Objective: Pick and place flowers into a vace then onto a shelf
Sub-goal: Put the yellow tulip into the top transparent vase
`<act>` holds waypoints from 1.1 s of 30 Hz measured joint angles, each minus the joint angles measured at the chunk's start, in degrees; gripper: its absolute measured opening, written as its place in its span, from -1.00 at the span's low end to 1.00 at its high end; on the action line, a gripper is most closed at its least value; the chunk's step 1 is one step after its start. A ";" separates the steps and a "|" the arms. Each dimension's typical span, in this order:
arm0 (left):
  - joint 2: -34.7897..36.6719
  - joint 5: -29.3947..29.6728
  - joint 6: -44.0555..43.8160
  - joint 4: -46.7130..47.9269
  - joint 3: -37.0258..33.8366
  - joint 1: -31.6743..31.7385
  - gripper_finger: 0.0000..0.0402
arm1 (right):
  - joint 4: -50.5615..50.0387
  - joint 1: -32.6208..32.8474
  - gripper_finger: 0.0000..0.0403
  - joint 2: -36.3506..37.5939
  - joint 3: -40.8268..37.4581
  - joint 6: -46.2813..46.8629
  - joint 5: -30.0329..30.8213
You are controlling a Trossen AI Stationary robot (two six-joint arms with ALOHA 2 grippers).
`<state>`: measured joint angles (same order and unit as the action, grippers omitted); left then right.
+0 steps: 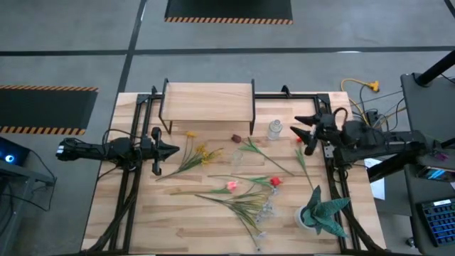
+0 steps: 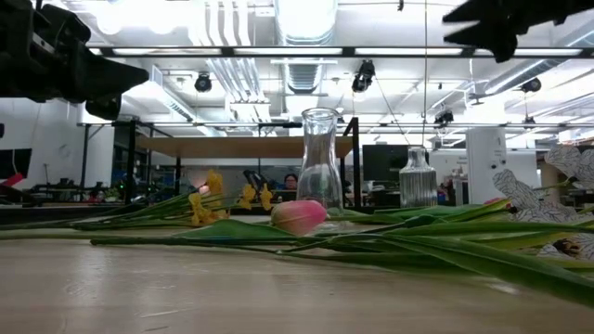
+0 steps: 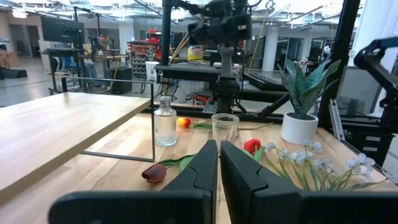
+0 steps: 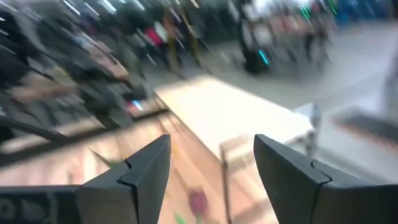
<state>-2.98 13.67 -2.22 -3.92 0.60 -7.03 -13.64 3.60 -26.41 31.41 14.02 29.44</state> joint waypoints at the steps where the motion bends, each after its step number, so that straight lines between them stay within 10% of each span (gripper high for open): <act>1: 0.00 0.00 0.02 0.00 0.01 0.00 -0.99 | -3.76 0.00 0.10 -1.79 1.76 3.12 1.10; 11: 0.00 0.00 0.13 0.08 0.01 -0.01 -0.99 | -26.11 0.00 0.09 -13.72 11.14 28.60 1.29; 33: 0.01 0.02 0.14 0.15 0.00 -0.01 -0.99 | -58.33 0.00 0.09 -20.14 17.34 51.98 -8.95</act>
<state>-2.97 13.69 -2.08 -3.77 0.60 -7.04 -71.97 3.60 -46.55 48.75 66.00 20.49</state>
